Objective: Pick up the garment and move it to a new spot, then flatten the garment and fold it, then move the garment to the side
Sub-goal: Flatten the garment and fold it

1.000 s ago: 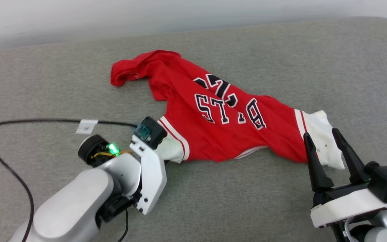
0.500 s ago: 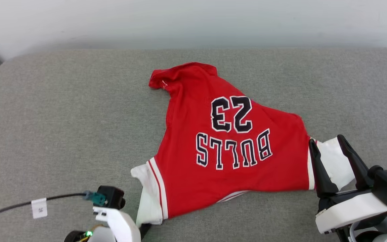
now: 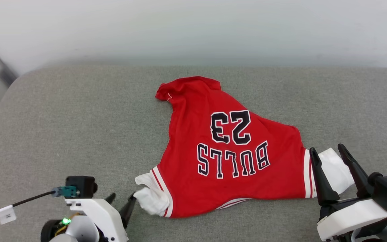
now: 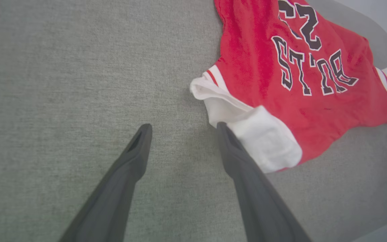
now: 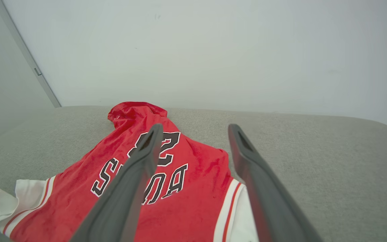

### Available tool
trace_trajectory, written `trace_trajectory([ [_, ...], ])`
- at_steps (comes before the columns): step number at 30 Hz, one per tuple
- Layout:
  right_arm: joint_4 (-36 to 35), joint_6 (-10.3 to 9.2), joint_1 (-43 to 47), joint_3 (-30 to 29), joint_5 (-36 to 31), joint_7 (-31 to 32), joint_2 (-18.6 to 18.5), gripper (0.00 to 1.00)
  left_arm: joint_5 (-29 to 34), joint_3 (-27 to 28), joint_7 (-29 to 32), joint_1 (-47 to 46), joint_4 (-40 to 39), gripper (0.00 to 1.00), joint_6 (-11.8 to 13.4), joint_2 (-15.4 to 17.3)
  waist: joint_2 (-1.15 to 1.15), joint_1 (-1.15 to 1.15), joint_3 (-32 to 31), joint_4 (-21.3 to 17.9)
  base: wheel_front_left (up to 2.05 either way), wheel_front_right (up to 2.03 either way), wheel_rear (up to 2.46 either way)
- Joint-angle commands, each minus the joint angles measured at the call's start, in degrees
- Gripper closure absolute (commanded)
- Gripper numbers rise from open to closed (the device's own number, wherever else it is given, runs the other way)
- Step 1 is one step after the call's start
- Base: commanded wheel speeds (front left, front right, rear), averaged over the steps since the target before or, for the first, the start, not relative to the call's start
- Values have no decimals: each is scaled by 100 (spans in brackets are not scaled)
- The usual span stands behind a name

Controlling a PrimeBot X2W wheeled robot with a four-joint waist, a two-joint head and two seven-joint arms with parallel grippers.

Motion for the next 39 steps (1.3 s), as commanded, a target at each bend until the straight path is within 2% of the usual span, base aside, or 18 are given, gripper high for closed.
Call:
trace_trajectory([
  [1, -31, -4, 75, -4, -16, 9, 10, 0, 125, 83, -157, -74, -76, 0, 96, 67, 0, 0, -103, -26, 0, 0, 0],
  [6, -67, -4, 185, -61, -39, 54, 10, 0, 538, 282, -902, -175, -398, 0, 271, 43, 0, 0, -260, -72, 0, 0, 0],
  [13, -81, -3, 346, -167, -16, 110, 10, 0, 1236, 354, -2285, -138, -601, 0, 238, -137, 0, 0, -509, -93, 0, 0, 0],
  [20, -30, -3, 464, -350, 13, 253, 9, 0, 1554, 520, -2735, 42, -592, 0, 397, -249, 0, 0, -571, -52, 0, 0, 0],
  [26, 420, -3, 426, -1419, 284, 1243, -13, 0, 1651, 776, -2814, 205, -490, 0, 384, -353, 0, 0, -532, 29, 0, 0, 0],
  [29, 777, -4, 258, -1866, 484, 2065, -235, 0, 1691, 834, -2827, 224, -449, 0, 344, -406, 0, 0, -453, 71, 0, 0, 0],
  [33, 1185, -3, -52, -2088, 761, 3199, -571, 0, 1772, 900, -2839, 137, -394, 0, 276, -521, 0, 0, -294, 165, 0, 0, 0],
  [34, 1185, -3, -52, -2088, 761, 3199, -571, 0, 1772, 900, -2839, 137, -394, 0, 276, -521, 0, 0, -294, 165, 0, 0, 0],
  [39, 1435, -3, -613, -2113, 1049, 4268, -797, 0, 1942, 1023, -2843, -21, -404, 0, 136, -714, 0, 0, 34, 327, 0, 0, 0],
])
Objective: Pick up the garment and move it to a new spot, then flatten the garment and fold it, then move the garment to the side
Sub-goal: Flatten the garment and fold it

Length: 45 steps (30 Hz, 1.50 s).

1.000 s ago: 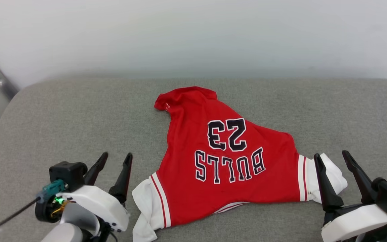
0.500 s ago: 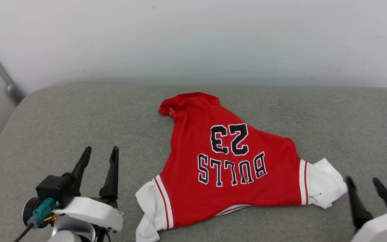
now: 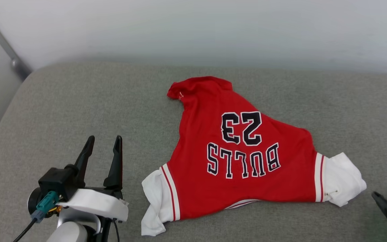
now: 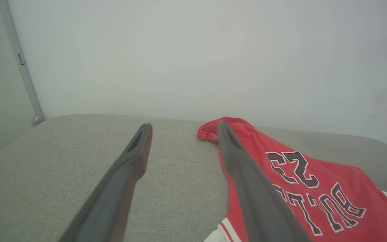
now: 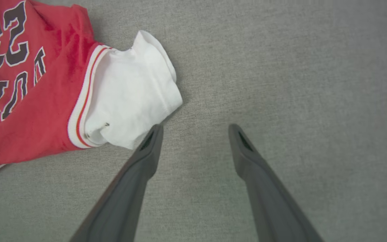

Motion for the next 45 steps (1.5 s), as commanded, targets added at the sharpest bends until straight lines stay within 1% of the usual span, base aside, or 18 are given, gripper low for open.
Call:
trace_trajectory([
  [1, 43, -2, -189, 60, 15, 130, -55, 0, 69, 39, -37, -79, -12, 0, -42, -50, 0, 0, 196, 111, 0, 0, 0],
  [7, 267, -2, -791, 335, 100, 669, -60, 0, 253, 135, -32, -255, 80, 0, -256, -254, 0, 0, 593, 273, 0, 0, 0],
  [10, 433, -3, -936, 398, 67, 855, 23, 0, 335, 151, -33, -358, 161, 0, -378, -343, 0, 0, 739, 349, 0, 0, 0],
  [15, 871, -3, -932, 397, 52, 1112, 184, 0, 442, 189, -33, -474, 310, 0, -528, -449, 0, 0, 877, 417, 0, 0, 0],
  [20, 1260, -2, -872, 526, 177, 1216, 353, 0, 491, 235, -32, -467, 479, 0, -585, -493, 0, 0, 837, 396, 0, 0, 0],
  [21, 1296, -2, -887, 573, 223, 1200, 346, 56, 499, 239, -32, -458, 512, 0, -607, -489, 0, 0, 815, 383, 0, 0, 0],
  [22, 1311, -1, -916, 600, 277, 1165, 342, 100, 498, 244, -32, -447, 546, 0, -629, -474, 0, 0, 785, 364, 0, 0, 0],
  [24, 1304, -1, -983, 657, 318, 1103, 262, 100, 484, 218, -11, -432, 605, 0, -683, -426, 0, 0, 716, 320, 0, 0, 0],
  [28, 1244, -1, -1078, 762, 388, 922, 119, 100, 338, 183, 219, -347, 694, 0, -793, -323, 0, 0, 538, 206, 0, 0, 0],
  [30, 1168, -1, -1106, 828, 389, 782, 50, 100, 245, 192, 390, -330, 709, 0, -846, -256, 0, 0, 446, 159, 0, 0, 0],
  [32, 1092, -2, -1089, 878, 425, 674, 3, 100, 112, 179, 661, -336, 707, 0, -956, -124, 0, 0, 353, 116, 0, 0, 0],
  [35, 921, -2, -995, 968, 424, 552, -23, 100, -103, 159, 1249, -412, 610, 0, -1137, 135, 0, 0, 226, 50, 0, 0, 0],
  [39, 636, -2, -842, 1093, 414, 425, -45, 100, -443, 41, 2313, -429, 355, 0, -1295, 514, 0, 0, 126, -80, 0, 0, 0],
  [41, 479, -2, -782, 1161, 413, 437, -31, 100, -548, -37, 2777, -392, 246, 0, -1338, 715, 0, 0, 116, -167, 0, 0, 0],
  [44, 287, -2, -706, 1254, 438, 428, 28, 100, -747, -178, 3429, -255, 108, 0, -1397, 934, 0, 0, 159, -321, 0, 0, 0],
  [45, 231, -2, -695, 1277, 429, 431, 32, 100, -835, -239, 3619, -232, 52, 0, -1430, 960, 0, 0, 184, -356, 0, 0, 0],
])
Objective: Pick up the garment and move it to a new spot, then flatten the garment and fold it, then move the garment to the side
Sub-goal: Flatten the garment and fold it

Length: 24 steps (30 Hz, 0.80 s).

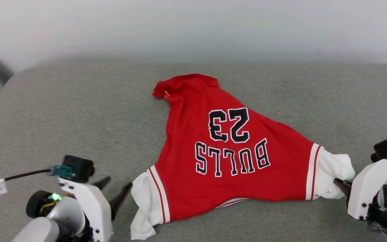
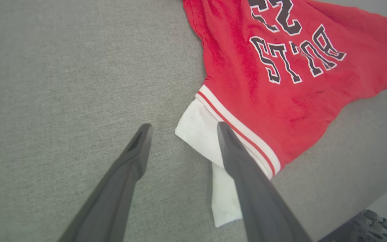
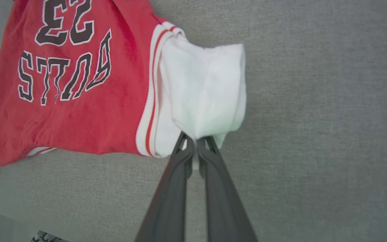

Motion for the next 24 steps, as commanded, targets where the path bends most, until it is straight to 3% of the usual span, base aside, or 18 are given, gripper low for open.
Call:
trace_trajectory([
  [1, -90, -2, 63, 22, 20, -6, 20, 100, -102, -98, 273, 72, -97, 0, -47, 47, 0, 0, 77, -104, 0, 0, 0],
  [12, -358, -2, -60, 85, -62, -78, 110, 100, -240, -734, 1542, -140, -109, 0, -326, 250, 0, 0, 572, -247, 0, 0, 0],
  [18, -329, -2, -214, 280, 19, -247, 72, 100, -331, -1192, 2175, -320, 661, 0, -436, 2, 0, 0, 784, -336, 0, 0, 0],
  [19, -322, -2, -220, 305, 26, -276, 55, 100, -366, -1232, 2207, -312, 731, 16, -450, -67, 0, 0, 787, -344, 0, 0, 0],
  [20, -322, -2, -226, 342, 44, -320, 36, 100, -395, -1275, 2215, -315, 788, 54, -475, -118, 0, 0, 786, -351, 0, 0, 0],
  [21, -316, -2, -228, 369, 56, -356, 8, 100, -427, -1302, 2212, -323, 835, 71, -496, -162, 0, 0, 782, -359, 0, 0, 0],
  [22, -295, -2, -224, 382, 90, -385, -9, 100, -459, -1326, 2205, -327, 870, 100, -504, -200, 0, 0, 773, -361, 0, 0, 0],
  [24, -256, -2, -212, 394, 103, -444, -64, 100, -476, -1360, 2159, -339, 904, 100, -546, -247, 0, 0, 747, -355, 0, 0, 0],
])
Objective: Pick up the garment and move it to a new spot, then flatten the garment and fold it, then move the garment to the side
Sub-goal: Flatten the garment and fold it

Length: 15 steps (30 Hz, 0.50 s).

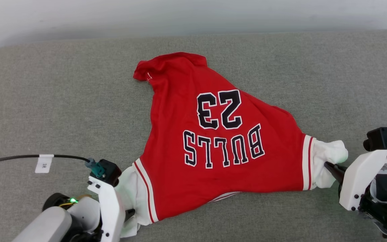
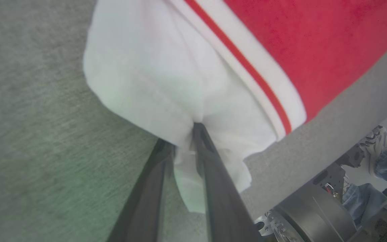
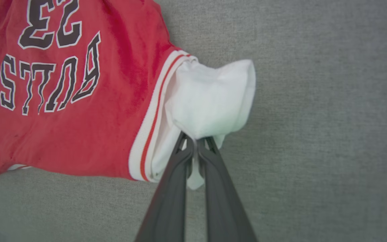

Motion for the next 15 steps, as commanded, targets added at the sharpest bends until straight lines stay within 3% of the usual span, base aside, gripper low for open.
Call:
trace_trajectory([
  [1, 18, -2, -43, 8, 28, -41, -46, 100, -42, -339, 50, 298, 243, 100, -47, -279, 0, 0, -18, 6, 0, 0, 0],
  [15, 26, -2, 82, -159, -28, -268, -419, 100, 546, 188, -867, -618, -270, 100, -8, 69, 0, 0, -671, 323, 0, 0, 0],
])
